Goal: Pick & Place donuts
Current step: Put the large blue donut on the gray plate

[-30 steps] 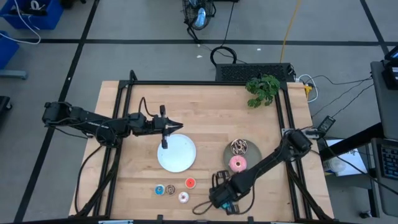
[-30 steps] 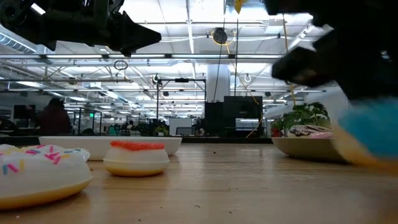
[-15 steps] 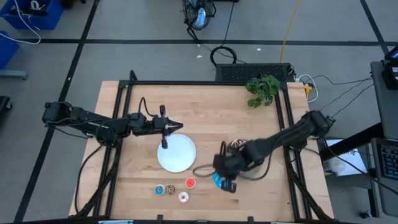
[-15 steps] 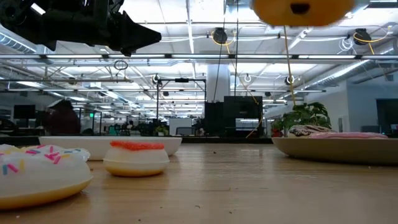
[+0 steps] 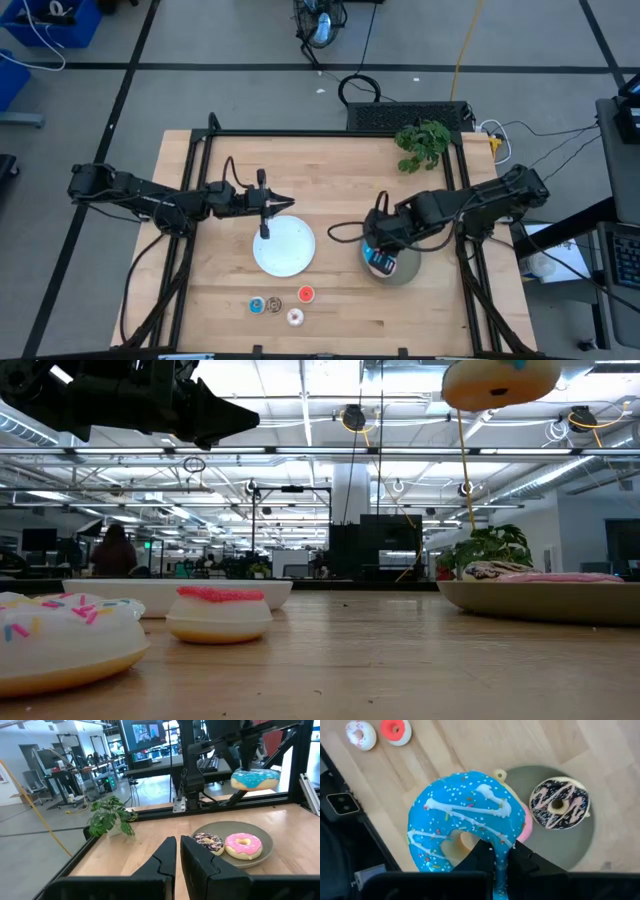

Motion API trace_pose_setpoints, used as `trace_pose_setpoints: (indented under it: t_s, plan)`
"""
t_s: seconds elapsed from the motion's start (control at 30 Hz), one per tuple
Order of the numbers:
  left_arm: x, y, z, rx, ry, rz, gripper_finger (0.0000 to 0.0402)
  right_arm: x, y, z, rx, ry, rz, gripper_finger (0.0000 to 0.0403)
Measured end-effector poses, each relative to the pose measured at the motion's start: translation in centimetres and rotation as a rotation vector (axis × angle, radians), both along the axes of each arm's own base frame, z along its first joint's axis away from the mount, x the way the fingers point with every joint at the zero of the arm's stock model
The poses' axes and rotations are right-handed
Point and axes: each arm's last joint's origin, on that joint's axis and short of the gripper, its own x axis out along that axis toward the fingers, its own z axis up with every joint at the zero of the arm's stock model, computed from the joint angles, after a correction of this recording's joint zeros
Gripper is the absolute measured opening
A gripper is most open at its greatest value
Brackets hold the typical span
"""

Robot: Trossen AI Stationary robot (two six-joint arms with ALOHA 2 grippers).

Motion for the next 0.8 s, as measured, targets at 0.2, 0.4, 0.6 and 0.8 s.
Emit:
trace_pose_setpoints:
  t_s: [0.2, 0.4, 0.6, 0.8]
  plan:
    - [0.0, 0.0, 0.0, 0.005, 0.0, 0.001, 0.0033, 0.2, -0.5, 0.0, 0.076, 0.023, -0.015, 0.001]
    - [0.0, 0.0, 0.0, 0.004, 0.0, 0.001, 0.0033, -0.2, -0.7, -0.1, 0.031, 0.046, 0.039, 0.001]
    - [0.0, 0.0, -0.1, 0.002, 0.012, 0.001, 0.0033, -0.5, -0.5, -1.0, -0.052, 0.064, 0.067, 0.001]
    - [0.0, 0.0, -0.3, 0.002, 0.027, 0.001, 0.0033, -1.7, -0.1, -3.7, -0.091, 0.199, 0.059, 0.001]
